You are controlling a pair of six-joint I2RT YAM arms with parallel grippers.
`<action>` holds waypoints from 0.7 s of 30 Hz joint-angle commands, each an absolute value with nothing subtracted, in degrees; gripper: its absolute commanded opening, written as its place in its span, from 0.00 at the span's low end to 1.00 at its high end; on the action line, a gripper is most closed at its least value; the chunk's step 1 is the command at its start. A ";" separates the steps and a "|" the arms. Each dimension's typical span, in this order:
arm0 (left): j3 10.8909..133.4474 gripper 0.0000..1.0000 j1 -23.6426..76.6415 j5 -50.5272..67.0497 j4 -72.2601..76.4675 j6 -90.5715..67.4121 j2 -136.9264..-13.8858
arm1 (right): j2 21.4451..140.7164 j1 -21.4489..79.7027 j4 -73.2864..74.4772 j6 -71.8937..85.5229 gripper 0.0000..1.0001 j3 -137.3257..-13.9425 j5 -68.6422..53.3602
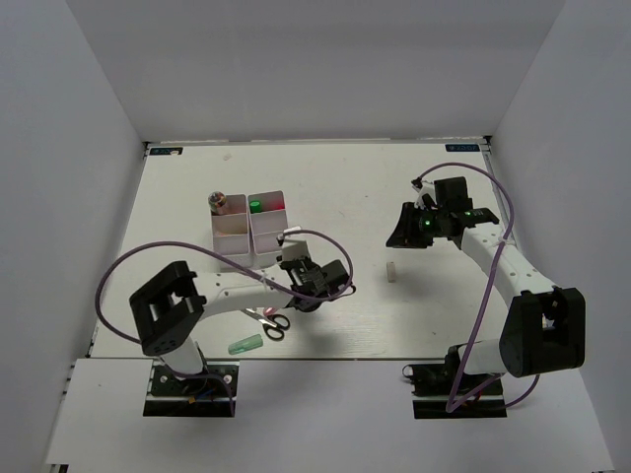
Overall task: Sort the stationery into containers
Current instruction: Grab a piece of stationery with the left arm, then place the stationery into the container
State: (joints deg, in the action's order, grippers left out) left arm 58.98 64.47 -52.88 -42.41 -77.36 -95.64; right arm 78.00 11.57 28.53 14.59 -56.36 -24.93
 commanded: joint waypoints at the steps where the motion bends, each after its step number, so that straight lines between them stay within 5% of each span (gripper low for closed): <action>1: 63.35 0.01 64.25 -52.03 -44.12 -71.03 -89.83 | 76.91 11.16 28.13 14.41 0.29 -56.07 -26.19; 5: 66.26 0.01 61.10 -51.24 -45.43 -65.66 -87.45 | 76.73 11.07 28.39 14.33 0.20 -56.07 -26.63; 7: 66.80 0.01 58.37 -48.89 -44.74 -62.60 -86.05 | 76.73 10.99 28.56 13.98 0.02 -56.16 -27.24; 12: 69.52 0.01 49.23 -43.43 -43.94 -58.45 -85.69 | 77.52 10.99 29.70 11.87 0.00 -56.60 -28.83; 14: 70.74 0.01 46.51 -40.35 -43.86 -56.70 -86.04 | 77.69 10.99 29.45 11.17 0.25 -56.86 -29.44; 16: 71.89 0.01 44.04 -38.15 -43.07 -55.11 -86.22 | 78.13 10.90 29.88 10.28 0.39 -56.87 -30.58; 21: 75.49 0.01 39.30 -33.58 -44.11 -53.17 -88.67 | 78.31 10.81 29.97 10.28 0.39 -56.78 -31.03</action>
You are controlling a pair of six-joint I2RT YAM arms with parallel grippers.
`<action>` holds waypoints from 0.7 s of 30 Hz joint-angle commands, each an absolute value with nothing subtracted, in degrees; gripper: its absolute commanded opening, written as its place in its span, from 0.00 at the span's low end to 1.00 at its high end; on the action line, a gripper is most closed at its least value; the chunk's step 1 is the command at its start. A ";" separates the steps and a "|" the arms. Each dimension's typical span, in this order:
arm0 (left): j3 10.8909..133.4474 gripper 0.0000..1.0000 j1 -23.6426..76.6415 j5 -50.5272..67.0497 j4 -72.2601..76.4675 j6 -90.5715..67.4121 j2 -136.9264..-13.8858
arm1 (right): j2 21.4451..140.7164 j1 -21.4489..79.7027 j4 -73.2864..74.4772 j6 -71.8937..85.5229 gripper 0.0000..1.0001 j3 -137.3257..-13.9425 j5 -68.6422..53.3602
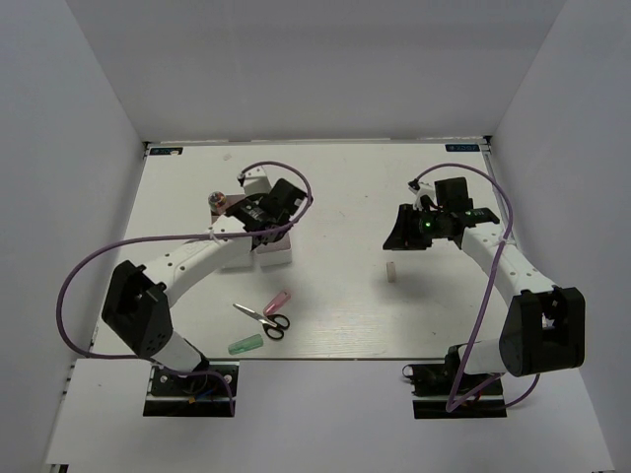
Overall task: Sort the stationery into containers
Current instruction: Place the stationery into the container
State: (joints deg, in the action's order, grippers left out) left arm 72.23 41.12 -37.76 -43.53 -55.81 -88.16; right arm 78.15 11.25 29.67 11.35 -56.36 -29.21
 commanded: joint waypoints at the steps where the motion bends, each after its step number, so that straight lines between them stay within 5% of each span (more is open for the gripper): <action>1: 75.76 0.01 39.11 -33.57 -44.21 -53.17 -89.12 | 78.40 10.98 29.88 10.20 0.39 -56.86 -30.85; 21: 75.76 0.05 34.72 -31.82 -42.98 -53.17 -93.60 | 78.66 10.28 30.50 10.37 0.39 -57.13 -31.20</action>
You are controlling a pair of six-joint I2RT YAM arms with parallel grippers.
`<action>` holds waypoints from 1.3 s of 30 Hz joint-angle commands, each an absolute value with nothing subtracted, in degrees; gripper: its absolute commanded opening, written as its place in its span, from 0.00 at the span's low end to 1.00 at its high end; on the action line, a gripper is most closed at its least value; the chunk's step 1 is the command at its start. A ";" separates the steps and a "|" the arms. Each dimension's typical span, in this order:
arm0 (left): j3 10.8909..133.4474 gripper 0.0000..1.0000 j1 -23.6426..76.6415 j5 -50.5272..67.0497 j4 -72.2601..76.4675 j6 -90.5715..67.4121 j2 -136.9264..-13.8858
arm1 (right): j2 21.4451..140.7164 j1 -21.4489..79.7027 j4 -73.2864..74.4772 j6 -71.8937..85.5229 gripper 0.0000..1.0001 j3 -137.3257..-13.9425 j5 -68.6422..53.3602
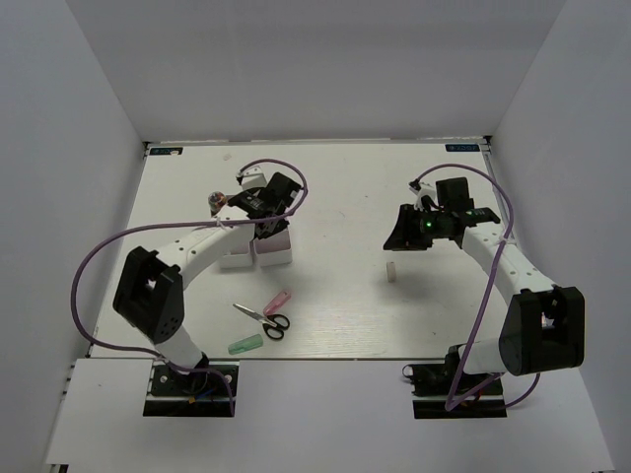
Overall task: Sort the stationery into containers
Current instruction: Place the stationery into the container
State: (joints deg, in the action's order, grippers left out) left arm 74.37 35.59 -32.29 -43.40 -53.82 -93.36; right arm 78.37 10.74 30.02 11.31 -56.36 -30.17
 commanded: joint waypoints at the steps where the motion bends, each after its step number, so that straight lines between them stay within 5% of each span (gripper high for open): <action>1: 75.94 0.07 34.54 -31.56 -43.24 -52.91 -93.78 | 78.49 10.28 30.67 10.46 0.39 -57.04 -31.29; 13: 78.04 0.34 33.22 -31.12 -43.33 -51.86 -95.54 | 78.75 9.23 31.46 9.05 0.54 -56.86 -31.64; 18: 80.06 0.65 35.24 -31.46 -42.28 -48.26 -93.43 | 78.92 9.32 34.01 7.65 0.54 -57.92 -26.28; 24: 82.88 0.65 33.58 -31.56 -45.61 -47.55 -93.96 | 79.02 9.23 34.54 8.35 0.54 -58.18 -26.46; 26: 81.49 0.47 33.66 -30.94 -43.26 -47.20 -91.95 | 78.75 8.88 34.63 7.91 0.48 -57.92 -26.54; 28: 80.51 0.06 34.62 -27.08 -40.71 -43.19 -90.27 | 78.84 8.70 36.12 5.90 0.18 -58.09 -25.76; 31: 79.89 0.03 39.88 -20.14 -41.38 -34.91 -84.92 | 79.45 8.96 39.54 2.74 0.07 -57.39 -22.07; 33: 78.85 0.27 42.35 -17.08 -43.23 -28.76 -81.57 | 80.15 8.97 41.73 2.20 0.12 -55.91 -17.60; 34: 78.05 0.65 42.97 -16.79 -46.64 -27.61 -78.78 | 80.85 8.96 41.92 1.24 0.26 -54.77 -16.80; 38: 71.20 1.00 42.72 -19.50 -50.71 -23.04 -67.78 | 83.75 10.28 42.01 1.32 0.48 -55.63 -17.23; 39: 68.93 1.00 42.11 -22.21 -51.41 -22.59 -61.67 | 85.41 11.33 42.01 1.67 0.50 -56.16 -16.36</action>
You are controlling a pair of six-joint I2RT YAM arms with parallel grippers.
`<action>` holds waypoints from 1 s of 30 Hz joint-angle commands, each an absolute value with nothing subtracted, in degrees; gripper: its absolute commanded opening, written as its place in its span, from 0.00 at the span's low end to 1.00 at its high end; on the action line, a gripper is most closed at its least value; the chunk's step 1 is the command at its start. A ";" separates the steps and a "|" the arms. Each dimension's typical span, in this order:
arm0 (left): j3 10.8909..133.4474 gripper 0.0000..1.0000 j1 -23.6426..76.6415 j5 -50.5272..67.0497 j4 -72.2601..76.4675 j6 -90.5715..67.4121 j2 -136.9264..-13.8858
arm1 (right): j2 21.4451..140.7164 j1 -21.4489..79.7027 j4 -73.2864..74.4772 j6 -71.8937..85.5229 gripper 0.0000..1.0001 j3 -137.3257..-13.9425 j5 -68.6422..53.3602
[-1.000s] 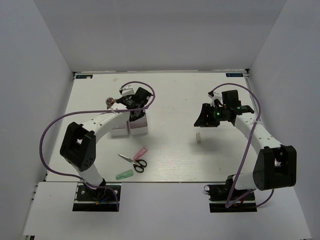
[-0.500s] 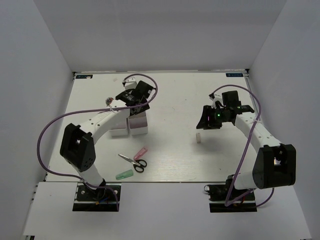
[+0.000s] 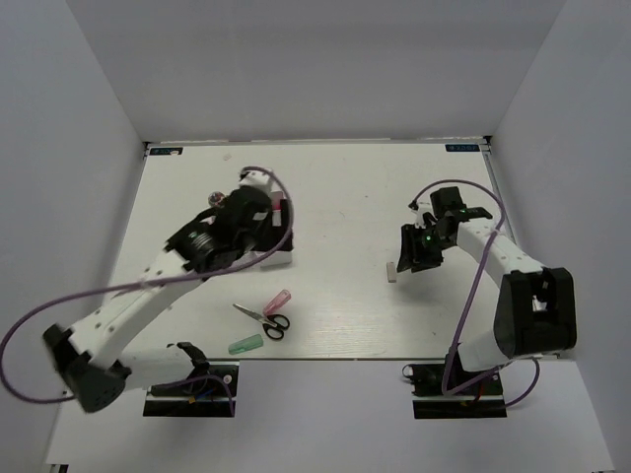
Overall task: Sort the stationery into containers
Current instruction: Place the stationery into the container, then grab a piece of stationery with the right arm
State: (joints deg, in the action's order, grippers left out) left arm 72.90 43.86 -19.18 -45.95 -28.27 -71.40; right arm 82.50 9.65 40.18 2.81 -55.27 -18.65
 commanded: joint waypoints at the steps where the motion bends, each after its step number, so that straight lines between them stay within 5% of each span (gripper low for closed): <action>1: 66.38 1.00 41.23 -23.11 -52.03 -21.46 -59.70 | 87.17 11.95 41.75 2.02 0.52 -57.12 -15.48; 6: 58.72 1.00 39.64 -28.91 -53.87 -19.52 -45.81 | 93.34 16.69 39.21 2.63 0.53 -58.80 -8.28; 21: 48.52 1.00 39.55 -32.26 -54.75 -18.46 -37.44 | 104.76 23.90 37.53 5.09 0.53 -65.91 2.20; 24: 47.73 1.00 39.64 -32.26 -55.10 -18.98 -37.00 | 107.05 24.34 38.14 5.62 0.42 -66.80 2.37; 25: 47.64 1.00 39.55 -32.17 -55.28 -19.16 -36.74 | 107.14 24.17 38.06 5.71 0.27 -66.62 2.20; 28: 46.76 1.00 39.46 -31.99 -55.63 -19.69 -35.34 | 105.83 24.26 38.05 5.54 0.05 -66.18 1.76; 30: 46.49 1.00 39.55 -31.99 -56.25 -20.48 -34.72 | 104.95 24.35 37.97 5.02 0.00 -66.18 0.53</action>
